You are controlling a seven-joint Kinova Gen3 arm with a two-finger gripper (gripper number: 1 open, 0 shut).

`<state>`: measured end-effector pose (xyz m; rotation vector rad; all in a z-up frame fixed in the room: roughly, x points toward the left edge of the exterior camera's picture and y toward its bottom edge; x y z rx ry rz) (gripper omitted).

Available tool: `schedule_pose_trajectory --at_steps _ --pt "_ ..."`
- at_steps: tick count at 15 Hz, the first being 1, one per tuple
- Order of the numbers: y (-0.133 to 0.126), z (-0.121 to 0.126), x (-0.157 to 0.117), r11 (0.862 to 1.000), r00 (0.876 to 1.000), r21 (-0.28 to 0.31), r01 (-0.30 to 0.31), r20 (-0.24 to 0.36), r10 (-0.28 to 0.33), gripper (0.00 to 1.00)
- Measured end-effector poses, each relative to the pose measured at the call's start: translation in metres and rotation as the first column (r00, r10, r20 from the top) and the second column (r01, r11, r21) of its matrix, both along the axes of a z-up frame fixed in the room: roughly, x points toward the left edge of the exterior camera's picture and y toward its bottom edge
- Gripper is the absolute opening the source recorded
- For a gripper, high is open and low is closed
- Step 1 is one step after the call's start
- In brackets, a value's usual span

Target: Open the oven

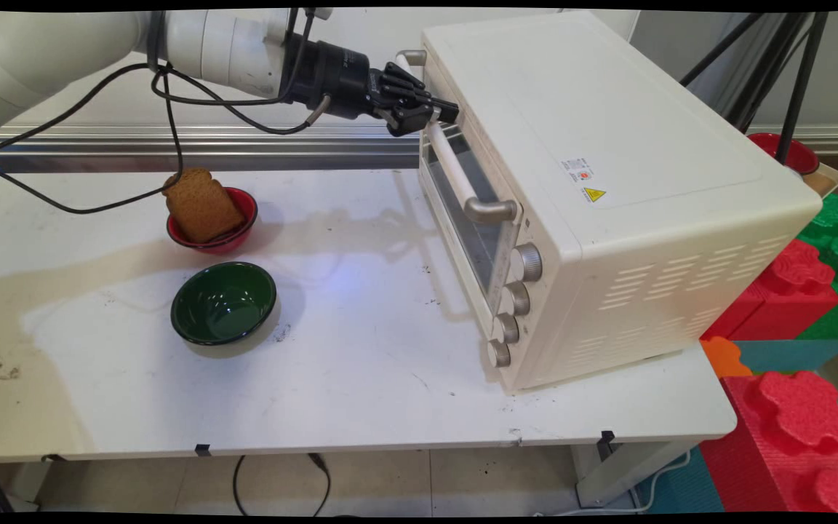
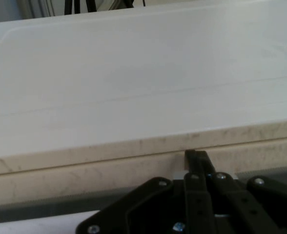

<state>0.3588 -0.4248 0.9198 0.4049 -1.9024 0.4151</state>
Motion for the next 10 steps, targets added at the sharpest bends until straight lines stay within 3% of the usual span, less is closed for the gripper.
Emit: schedule_pose_trajectory --at_steps 10 --pt "0.011 0.002 0.028 1.000 0.998 0.002 0.026 0.051 -0.026 0.00"
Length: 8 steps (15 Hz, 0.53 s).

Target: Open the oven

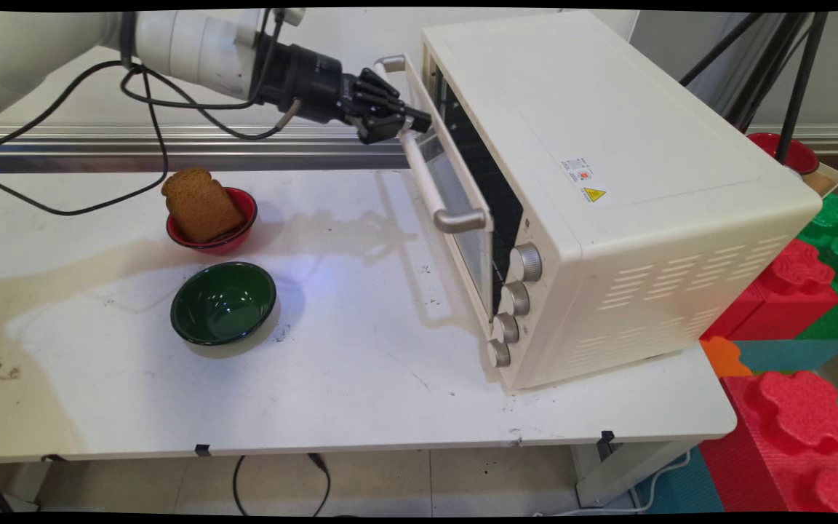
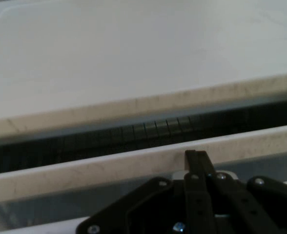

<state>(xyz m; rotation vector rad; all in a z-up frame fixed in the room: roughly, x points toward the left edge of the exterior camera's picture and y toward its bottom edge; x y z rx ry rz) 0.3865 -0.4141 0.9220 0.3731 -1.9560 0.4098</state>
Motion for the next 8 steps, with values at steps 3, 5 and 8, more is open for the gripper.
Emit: schedule_pose_trajectory --at_steps 3,5,8 --pt "0.009 -0.003 0.014 1.000 1.000 0.008 0.005 0.024 -0.005 0.00" --pt "0.014 -0.007 0.023 1.000 0.999 0.016 0.008 0.040 -0.008 0.00" --pt "0.023 -0.012 0.037 1.000 0.998 0.027 0.006 0.063 -0.008 0.00"
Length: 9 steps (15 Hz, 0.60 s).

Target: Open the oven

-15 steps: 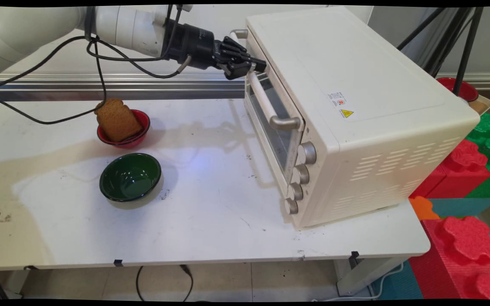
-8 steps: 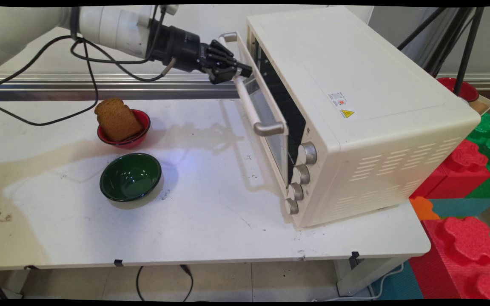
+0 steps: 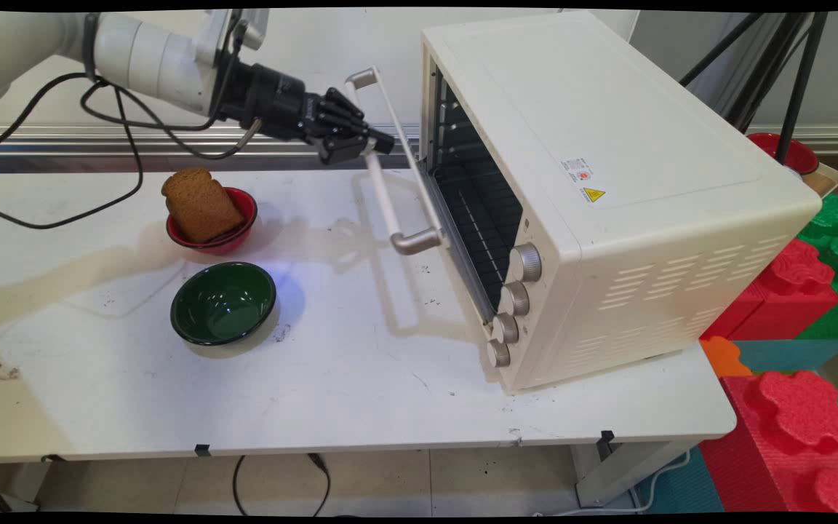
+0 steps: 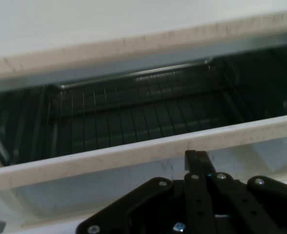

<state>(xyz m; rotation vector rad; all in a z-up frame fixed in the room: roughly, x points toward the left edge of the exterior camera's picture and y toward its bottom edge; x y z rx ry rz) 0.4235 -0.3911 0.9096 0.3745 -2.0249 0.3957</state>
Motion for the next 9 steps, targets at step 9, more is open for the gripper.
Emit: schedule_pose_trajectory --at_steps 9 --pt "0.023 -0.029 0.036 0.999 0.996 0.042 0.004 0.084 -0.007 0.00"
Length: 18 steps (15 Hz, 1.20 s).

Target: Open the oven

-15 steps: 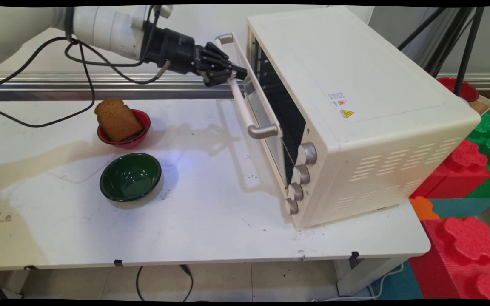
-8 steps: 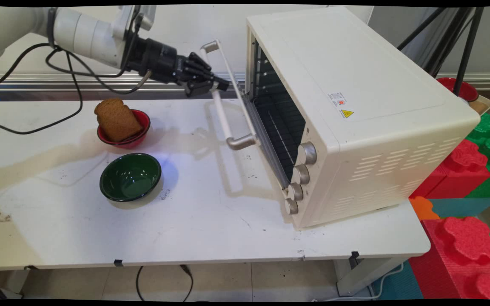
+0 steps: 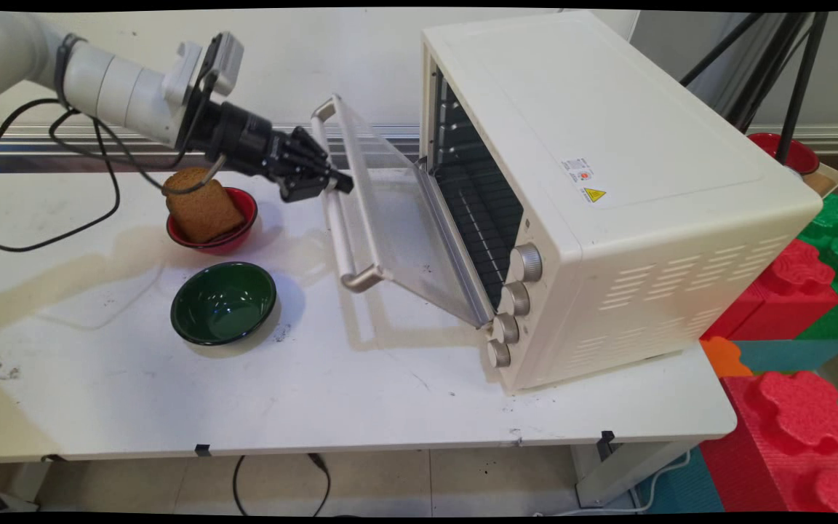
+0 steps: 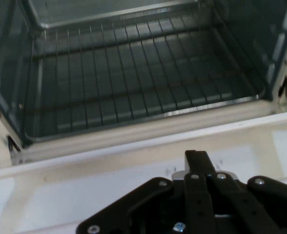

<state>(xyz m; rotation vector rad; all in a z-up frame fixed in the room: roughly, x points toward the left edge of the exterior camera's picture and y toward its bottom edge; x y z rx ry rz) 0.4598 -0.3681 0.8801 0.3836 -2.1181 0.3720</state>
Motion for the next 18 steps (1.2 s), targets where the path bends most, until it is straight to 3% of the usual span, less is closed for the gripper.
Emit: schedule_pose_trajectory --at_steps 10,18 --pt "0.020 -0.054 0.030 1.000 0.995 0.027 0.000 0.104 -0.003 0.00" --pt "0.030 -0.084 0.042 0.998 0.991 0.053 -0.019 0.134 0.012 0.00"
